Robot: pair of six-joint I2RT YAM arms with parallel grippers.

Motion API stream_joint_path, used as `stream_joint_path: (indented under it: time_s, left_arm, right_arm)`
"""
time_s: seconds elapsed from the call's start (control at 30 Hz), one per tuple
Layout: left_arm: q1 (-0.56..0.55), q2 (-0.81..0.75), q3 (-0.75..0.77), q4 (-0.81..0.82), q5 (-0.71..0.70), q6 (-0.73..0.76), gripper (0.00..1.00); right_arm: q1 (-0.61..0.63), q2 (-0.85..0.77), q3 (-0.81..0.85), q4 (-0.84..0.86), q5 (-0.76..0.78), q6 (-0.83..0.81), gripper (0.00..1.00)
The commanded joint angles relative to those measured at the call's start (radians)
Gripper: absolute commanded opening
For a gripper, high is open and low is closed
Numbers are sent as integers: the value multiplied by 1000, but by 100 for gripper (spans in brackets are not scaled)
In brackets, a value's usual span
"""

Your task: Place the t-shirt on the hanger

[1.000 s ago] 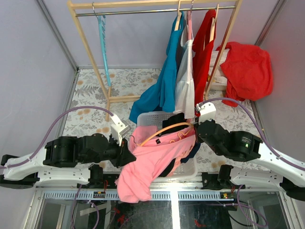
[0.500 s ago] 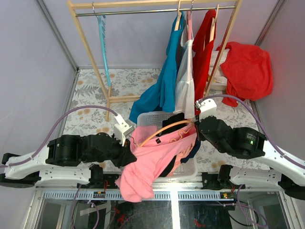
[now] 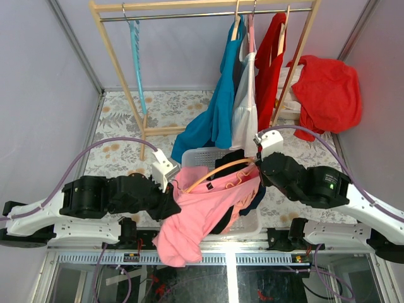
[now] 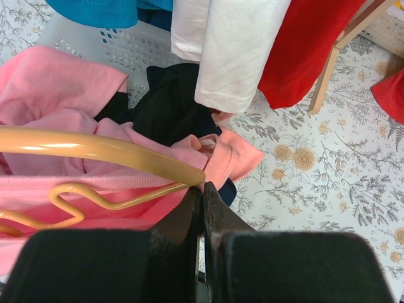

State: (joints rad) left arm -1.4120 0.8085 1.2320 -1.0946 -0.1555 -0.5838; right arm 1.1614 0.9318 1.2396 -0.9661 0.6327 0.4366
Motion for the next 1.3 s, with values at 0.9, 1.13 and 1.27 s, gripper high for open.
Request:
stream_joint_path:
  time_s: [0.9,1.13,1.27]
  left_arm:
    - [-1,20,33,-34,111,44,1]
    - [0,40,39,-52,119,47,1]
    - [-1,56,46,-70,99,43,1]
  right_arm:
    - [-11,-110,-70,23,118,23,0]
    - [-10,-93,-15,-4,124,-3,0]
    - [-11,-93,16,-28,128,-12,0]
